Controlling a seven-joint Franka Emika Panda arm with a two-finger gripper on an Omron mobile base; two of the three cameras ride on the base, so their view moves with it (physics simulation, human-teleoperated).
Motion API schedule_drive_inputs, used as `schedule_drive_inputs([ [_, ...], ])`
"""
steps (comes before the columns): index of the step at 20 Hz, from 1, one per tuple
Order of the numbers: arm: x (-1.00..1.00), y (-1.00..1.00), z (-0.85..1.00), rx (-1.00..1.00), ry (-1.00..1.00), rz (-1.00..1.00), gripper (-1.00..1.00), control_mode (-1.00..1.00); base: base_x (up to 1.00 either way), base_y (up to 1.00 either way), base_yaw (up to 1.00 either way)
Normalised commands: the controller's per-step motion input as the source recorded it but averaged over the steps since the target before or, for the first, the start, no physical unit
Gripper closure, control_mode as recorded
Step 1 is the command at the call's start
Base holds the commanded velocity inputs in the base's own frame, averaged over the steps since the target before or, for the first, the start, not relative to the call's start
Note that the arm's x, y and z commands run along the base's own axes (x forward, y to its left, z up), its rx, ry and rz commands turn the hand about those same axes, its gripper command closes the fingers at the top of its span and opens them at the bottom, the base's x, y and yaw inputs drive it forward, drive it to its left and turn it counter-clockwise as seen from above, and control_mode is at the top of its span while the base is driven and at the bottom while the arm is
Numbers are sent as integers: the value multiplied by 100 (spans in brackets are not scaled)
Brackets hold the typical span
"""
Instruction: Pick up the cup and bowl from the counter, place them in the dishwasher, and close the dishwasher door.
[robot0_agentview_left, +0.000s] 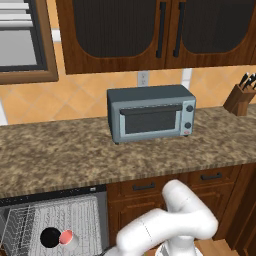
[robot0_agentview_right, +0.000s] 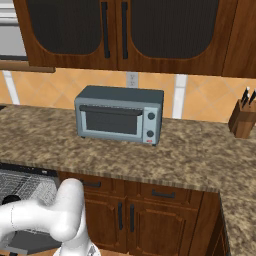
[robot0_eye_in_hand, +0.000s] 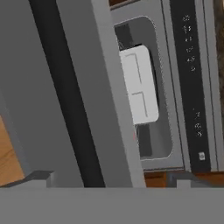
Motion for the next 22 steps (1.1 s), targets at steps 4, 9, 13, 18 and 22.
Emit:
schedule_drive_inputs([
  [4, 24, 11, -97, -22, -1, 0, -100, -100, 0, 0, 0],
  [9, 27, 56, -100, -18, -1, 2, -100, -100, 0, 0, 0],
  [13, 19, 35, -91, -15, -1, 2, -100, -100, 0, 0, 0],
  [18, 55, 1, -45, -12, -23, 0, -100, -100, 0, 0, 0],
  [22, 100, -26, -30, -4, -28, 1, -100, -100, 0, 0, 0],
])
